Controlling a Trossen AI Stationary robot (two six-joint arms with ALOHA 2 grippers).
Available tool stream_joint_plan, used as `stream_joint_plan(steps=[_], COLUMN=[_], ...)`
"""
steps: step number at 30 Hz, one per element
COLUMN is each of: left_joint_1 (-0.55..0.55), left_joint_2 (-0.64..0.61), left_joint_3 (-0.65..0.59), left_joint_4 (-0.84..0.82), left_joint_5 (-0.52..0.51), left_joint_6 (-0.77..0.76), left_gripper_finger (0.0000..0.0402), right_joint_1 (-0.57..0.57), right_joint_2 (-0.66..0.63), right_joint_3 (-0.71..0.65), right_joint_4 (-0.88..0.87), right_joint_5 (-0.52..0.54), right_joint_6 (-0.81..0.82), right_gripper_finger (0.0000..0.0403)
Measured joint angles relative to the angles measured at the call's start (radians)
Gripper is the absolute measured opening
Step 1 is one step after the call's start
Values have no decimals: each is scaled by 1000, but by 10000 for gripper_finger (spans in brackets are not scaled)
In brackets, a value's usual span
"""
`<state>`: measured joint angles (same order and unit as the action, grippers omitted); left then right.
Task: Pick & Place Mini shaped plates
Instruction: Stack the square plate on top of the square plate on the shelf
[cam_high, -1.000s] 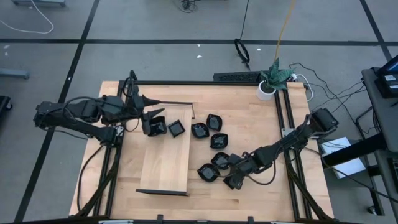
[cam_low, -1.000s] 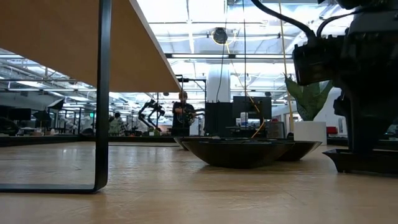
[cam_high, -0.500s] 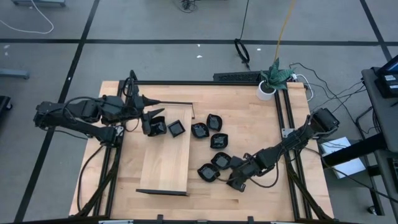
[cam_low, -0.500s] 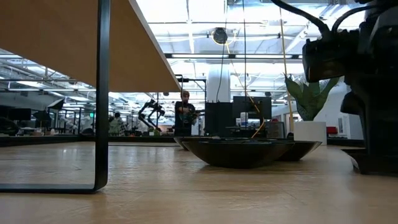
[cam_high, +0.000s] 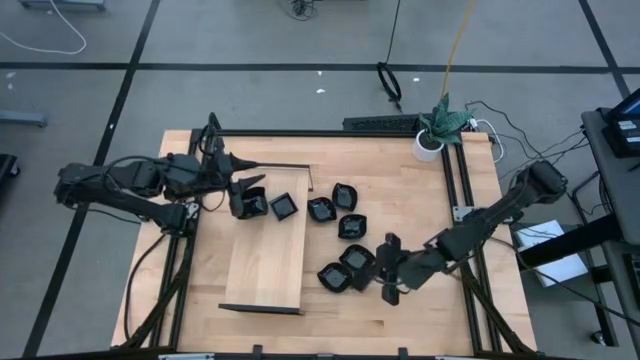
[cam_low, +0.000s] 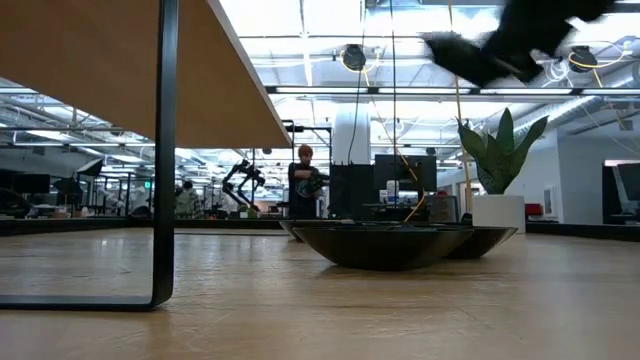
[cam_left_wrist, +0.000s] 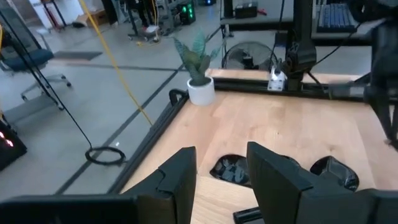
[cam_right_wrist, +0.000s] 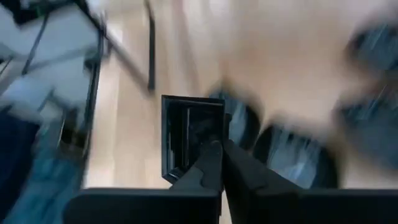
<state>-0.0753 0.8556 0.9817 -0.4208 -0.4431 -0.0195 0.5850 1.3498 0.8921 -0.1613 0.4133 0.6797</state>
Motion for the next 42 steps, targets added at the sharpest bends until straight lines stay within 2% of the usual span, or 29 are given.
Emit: stream_joint_plan(steps=[2, 6, 8, 10, 15, 18, 23, 28, 42], left_joint_1=[0, 0, -1, -1, 0, 0, 0, 0, -1], left_joint_2=[27, 116, 168, 218, 323, 357, 370, 370, 412], left_joint_3=[0, 0, 0, 0, 0, 0, 0, 0, -3], left_joint_4=[-2, 12, 42, 92, 231, 299, 327, 373, 432], left_joint_5=[12, 134, 170, 176, 152, 146, 145, 107, 97], left_joint_6=[-20, -28, -26, -13, -3, 10, 14, 9, 17], left_gripper_finger=[147, 147, 147, 147, 147, 147, 147, 147, 147], right_joint_1=[-1, -33, -64, -106, -219, -267, -311, -323, -331], right_joint_2=[-11, 18, 45, 80, 171, 194, 199, 197, 197], right_joint_3=[0, 0, 0, 0, 0, 0, -1, -1, 0], right_joint_4=[49, 200, 337, 517, 945, 1071, 1115, 1131, 1180], right_joint_5=[144, 438, 540, 583, 581, 578, 503, 374, 323], right_joint_6=[-140, -452, -638, -819, -1172, -1295, -1325, -1296, -1315], right_gripper_finger=[0, 0, 0, 0, 0, 0, 0, 0, 0])
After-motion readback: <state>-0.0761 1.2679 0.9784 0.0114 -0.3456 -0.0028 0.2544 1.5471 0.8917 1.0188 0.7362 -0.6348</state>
